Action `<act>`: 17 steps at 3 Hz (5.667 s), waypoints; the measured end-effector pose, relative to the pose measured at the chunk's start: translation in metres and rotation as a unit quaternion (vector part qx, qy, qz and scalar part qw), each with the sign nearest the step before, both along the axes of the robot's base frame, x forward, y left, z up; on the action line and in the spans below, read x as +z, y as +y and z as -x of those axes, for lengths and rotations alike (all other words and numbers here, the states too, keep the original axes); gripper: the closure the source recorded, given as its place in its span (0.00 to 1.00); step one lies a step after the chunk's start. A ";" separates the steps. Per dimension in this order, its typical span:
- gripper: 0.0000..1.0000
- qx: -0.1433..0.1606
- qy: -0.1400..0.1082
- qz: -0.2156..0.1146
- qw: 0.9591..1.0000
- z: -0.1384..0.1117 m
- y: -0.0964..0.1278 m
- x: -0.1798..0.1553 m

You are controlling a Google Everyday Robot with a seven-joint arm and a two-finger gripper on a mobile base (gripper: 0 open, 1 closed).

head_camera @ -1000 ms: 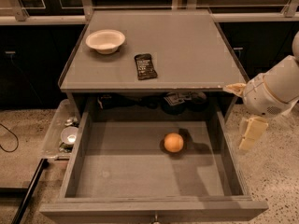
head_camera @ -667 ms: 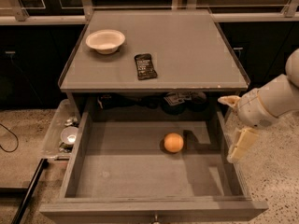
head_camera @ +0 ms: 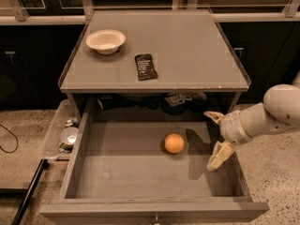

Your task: Pick orange from top drawer and place on counter

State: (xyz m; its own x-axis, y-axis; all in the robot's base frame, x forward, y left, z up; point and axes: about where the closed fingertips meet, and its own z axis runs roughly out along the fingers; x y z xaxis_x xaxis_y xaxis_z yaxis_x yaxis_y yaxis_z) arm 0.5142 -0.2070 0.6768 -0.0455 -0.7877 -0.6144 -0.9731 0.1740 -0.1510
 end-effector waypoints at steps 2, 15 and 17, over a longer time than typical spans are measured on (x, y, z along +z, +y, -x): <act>0.00 -0.008 -0.001 -0.037 0.999 -0.007 0.006 -0.011; 1.00 0.042 0.043 -0.121 0.991 -0.024 0.079 -0.018; 1.00 0.033 -0.020 -0.098 0.994 0.001 0.046 0.076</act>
Offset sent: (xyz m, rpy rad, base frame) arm 0.0181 0.0088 -0.0230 0.1769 -0.0090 -0.0490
